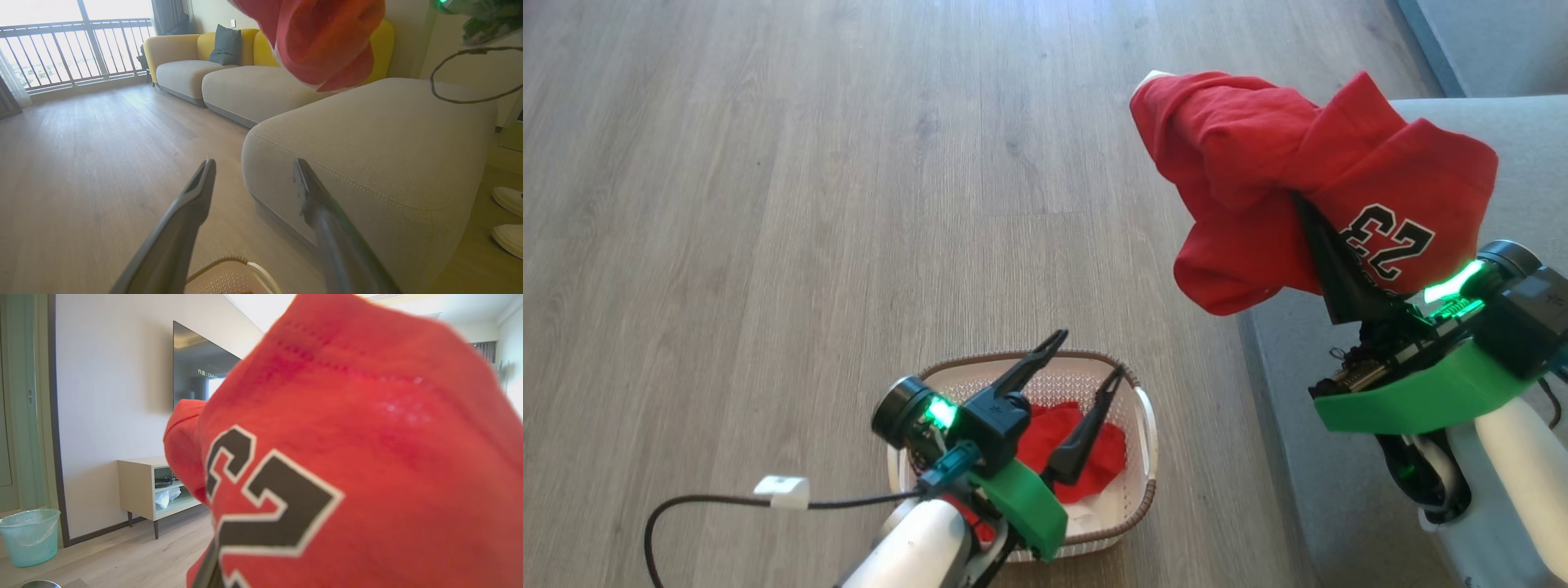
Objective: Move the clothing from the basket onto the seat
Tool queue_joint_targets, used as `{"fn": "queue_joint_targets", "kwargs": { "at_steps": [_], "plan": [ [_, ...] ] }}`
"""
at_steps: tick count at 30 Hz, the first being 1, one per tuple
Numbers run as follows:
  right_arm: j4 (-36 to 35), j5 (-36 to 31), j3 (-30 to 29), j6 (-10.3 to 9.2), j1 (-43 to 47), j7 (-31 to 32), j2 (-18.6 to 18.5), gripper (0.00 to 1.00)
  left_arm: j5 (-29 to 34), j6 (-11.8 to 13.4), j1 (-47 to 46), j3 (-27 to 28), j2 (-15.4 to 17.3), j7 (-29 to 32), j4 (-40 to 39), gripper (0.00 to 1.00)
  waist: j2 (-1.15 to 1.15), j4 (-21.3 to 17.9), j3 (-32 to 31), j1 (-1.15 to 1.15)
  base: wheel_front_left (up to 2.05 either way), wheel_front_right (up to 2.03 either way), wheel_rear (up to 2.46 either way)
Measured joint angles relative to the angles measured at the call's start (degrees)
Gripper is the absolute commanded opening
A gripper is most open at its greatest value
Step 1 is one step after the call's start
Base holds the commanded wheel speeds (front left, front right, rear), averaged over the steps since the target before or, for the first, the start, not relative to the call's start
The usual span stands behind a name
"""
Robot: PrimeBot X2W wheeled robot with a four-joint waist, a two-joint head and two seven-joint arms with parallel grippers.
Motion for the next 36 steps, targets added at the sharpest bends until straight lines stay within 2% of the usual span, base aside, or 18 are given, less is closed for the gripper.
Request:
{"fn": "queue_joint_targets", "kwargs": {
  "at_steps": [4,17,36],
  "plan": [
    [-0.43,-0.51,-0.3,0.0,0.0,0.0,-0.29,0.0,-0.37,-0.02,0.07,0.58,0.0,0.0,2.53,1.0,0.0,-0.39,0.25,0.0,0.0,0.0,0.0],
    [-0.53,-0.99,-2.55,0.0,0.01,0.0,-0.45,0.0,1.48,-0.81,2.14,2.5,0.0,0.0,3.47,1.0,0.0,-1.22,0.89,0.0,0.0,0.0,0.0],
    [-0.64,-1.16,-3.64,0.0,1.33,0.0,-0.48,0.0,2.21,-1.45,2.92,2.64,-0.01,0.0,7.12,1.0,0.0,-1.97,0.78,0.0,0.0,0.0,0.0]
  ]
}}
